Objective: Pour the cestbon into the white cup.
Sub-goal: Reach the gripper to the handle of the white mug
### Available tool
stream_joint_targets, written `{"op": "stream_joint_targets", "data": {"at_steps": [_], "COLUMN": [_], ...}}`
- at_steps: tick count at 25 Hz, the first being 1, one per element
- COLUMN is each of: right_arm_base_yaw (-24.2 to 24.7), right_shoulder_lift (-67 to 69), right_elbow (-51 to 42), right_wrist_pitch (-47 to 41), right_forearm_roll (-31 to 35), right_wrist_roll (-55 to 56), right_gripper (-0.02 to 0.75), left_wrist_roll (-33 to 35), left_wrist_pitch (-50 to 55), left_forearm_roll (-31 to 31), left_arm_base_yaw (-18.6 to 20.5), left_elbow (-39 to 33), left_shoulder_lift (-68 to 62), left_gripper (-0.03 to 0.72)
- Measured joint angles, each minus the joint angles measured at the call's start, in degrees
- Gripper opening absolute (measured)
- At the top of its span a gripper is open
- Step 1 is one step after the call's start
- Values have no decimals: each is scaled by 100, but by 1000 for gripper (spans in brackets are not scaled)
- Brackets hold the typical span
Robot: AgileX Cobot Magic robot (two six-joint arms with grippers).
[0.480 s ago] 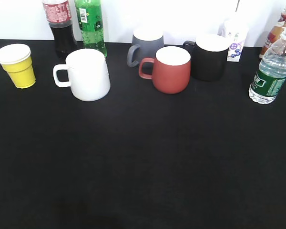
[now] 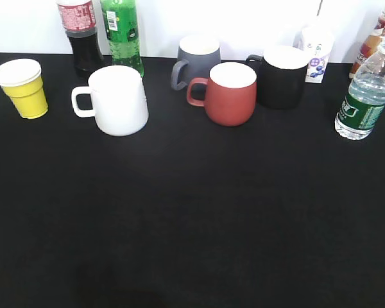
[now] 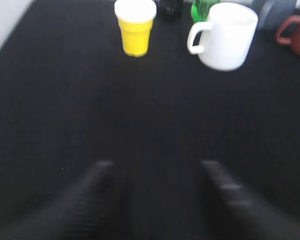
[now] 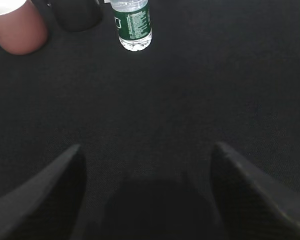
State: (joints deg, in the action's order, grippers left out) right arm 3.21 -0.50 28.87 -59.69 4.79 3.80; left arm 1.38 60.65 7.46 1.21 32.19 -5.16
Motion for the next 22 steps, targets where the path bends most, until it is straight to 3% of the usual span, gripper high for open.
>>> {"op": "stream_joint_targets", "data": {"at_steps": [2, 5, 8, 10, 11, 16, 19, 22], "right_arm_base_yaw": [0, 0, 0, 0, 0, 0, 0, 0], "right_shoulder_lift": [0, 0, 0, 0, 0, 0, 0, 0], "right_elbow": [0, 0, 0, 0, 0, 0, 0, 0], "right_wrist_pitch": [0, 0, 0, 0, 0, 0, 0, 0], "right_forearm_roll": [0, 0, 0, 0, 0, 0, 0, 0], "right_wrist_roll": [0, 0, 0, 0, 0, 0, 0, 0], "right_gripper": [587, 587, 587, 587, 587, 587, 587, 587], "left_wrist_roll": [69, 548, 1250, 1372, 1372, 1391, 1391, 1245], "left_wrist_pitch": [-270, -1655, -3710, -4409, -4875, -8064, -9048, -9799], "left_forearm_roll": [-45, 34, 949, 1283, 1310, 1746, 1816, 1820], "left_arm_base_yaw": [0, 0, 0, -16, -161, -2013, -2417, -2433], "left_elbow": [471, 1181, 1270, 1258, 1145, -522, -620, -620], "left_shoulder_lift": [-714, -1911, -3012, -3720, -3988, -5398, -6780, -7798], "left_gripper": [637, 628, 583, 580, 580, 580, 580, 579]}}
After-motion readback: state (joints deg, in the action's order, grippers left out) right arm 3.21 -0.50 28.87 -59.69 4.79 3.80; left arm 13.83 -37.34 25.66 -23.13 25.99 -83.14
